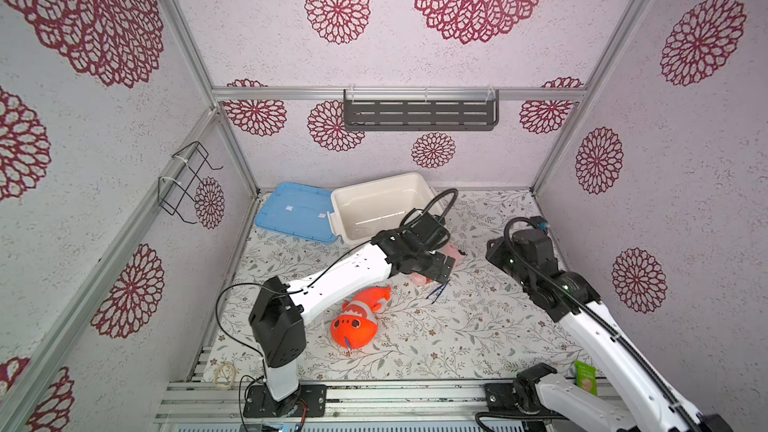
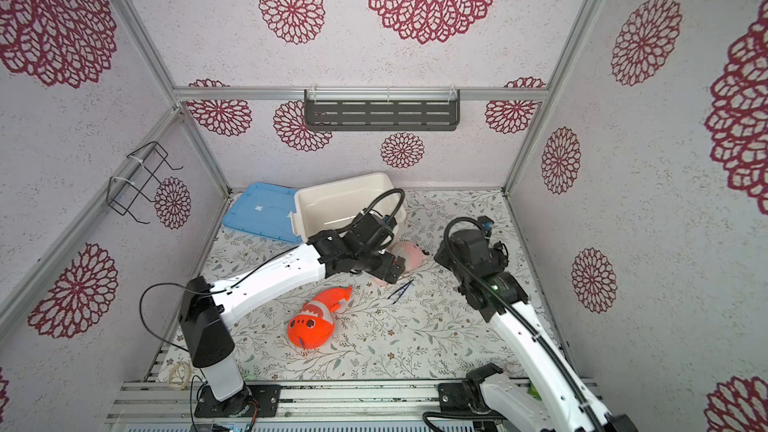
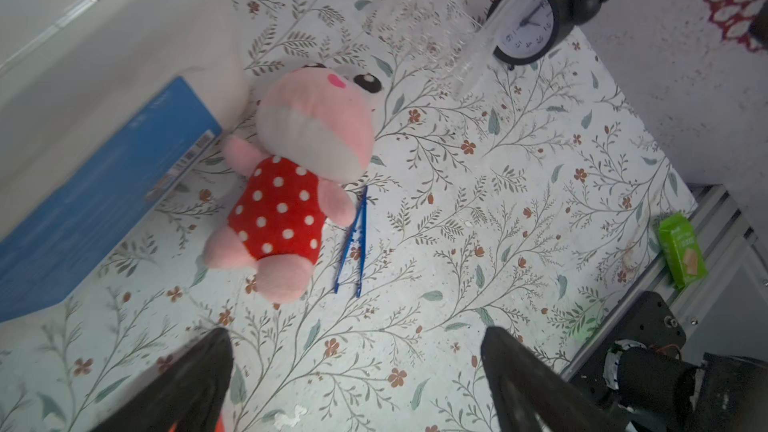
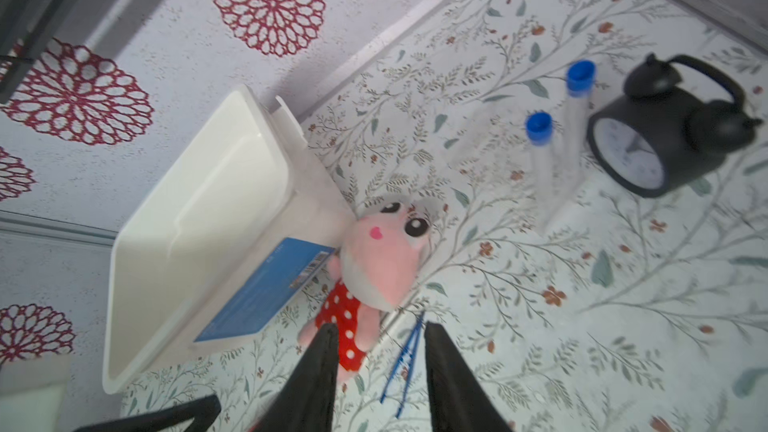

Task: Organize the chemistry lab equipment
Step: 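Reach the left gripper to the blue tweezers while the right withdraws, then lower the left gripper and close it on the blue tweezers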

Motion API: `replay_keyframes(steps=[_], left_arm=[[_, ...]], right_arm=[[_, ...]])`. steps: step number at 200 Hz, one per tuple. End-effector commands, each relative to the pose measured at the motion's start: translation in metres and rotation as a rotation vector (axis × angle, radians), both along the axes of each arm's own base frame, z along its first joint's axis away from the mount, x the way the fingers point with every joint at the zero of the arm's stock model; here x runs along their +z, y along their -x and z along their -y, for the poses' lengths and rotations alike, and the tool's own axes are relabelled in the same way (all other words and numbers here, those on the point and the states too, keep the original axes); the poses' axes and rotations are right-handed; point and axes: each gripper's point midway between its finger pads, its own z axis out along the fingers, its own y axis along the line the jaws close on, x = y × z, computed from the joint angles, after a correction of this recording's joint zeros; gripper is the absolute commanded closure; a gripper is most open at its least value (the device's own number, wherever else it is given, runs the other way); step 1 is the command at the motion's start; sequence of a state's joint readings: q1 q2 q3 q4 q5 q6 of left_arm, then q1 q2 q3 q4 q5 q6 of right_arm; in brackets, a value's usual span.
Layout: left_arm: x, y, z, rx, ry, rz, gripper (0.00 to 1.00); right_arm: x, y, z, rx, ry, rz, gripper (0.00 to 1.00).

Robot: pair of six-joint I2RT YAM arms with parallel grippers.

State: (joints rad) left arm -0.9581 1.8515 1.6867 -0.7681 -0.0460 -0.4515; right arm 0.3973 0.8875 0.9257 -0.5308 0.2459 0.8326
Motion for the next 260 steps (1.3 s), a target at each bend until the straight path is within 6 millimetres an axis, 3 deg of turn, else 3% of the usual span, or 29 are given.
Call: replay_keyframes(steps=[1, 18, 20, 27, 55, 93, 104, 127, 260], left_arm=[[-0.014, 0.016, 0.018, -0.061, -0.017, -0.056, 0.08], [-0.023, 0.021, 0.027, -0.074, -0.035, -0.081, 0.11], [-0.036, 0.021, 0.03, -0.077, -0.06, -0.095, 0.11], [-0.043, 0.022, 0.035, -0.089, -0.085, -0.098, 0.11], [-0.068, 0.022, 0.05, -0.121, -0.169, -0.132, 0.1], [-0.104, 0.011, 0.042, -0.055, -0.313, -0.154, 0.21], [-0.112, 0.008, 0.039, -0.023, -0.34, -0.157, 0.26], [-0.129, 0.006, 0.035, 0.02, -0.387, -0.178, 0.29], [-0.179, 0.003, 0.032, 0.001, -0.441, -0.245, 0.42]], right_arm=[[-0.003, 0.02, 0.015, -0.015, -0.016, 0.014, 0.59], [-0.015, 0.031, 0.023, -0.031, -0.056, -0.013, 0.59], [-0.016, 0.032, 0.023, -0.031, -0.063, -0.015, 0.59], [-0.019, 0.036, 0.024, -0.035, -0.079, -0.023, 0.58], [-0.019, 0.052, 0.034, -0.069, -0.1, -0.012, 0.57], [-0.01, 0.065, 0.04, -0.05, -0.053, -0.021, 0.56], [-0.008, 0.067, 0.04, -0.041, -0.04, -0.029, 0.51], [-0.006, 0.067, 0.038, -0.024, -0.037, -0.028, 0.51], [0.001, 0.073, 0.046, -0.073, -0.071, 0.015, 0.51]])
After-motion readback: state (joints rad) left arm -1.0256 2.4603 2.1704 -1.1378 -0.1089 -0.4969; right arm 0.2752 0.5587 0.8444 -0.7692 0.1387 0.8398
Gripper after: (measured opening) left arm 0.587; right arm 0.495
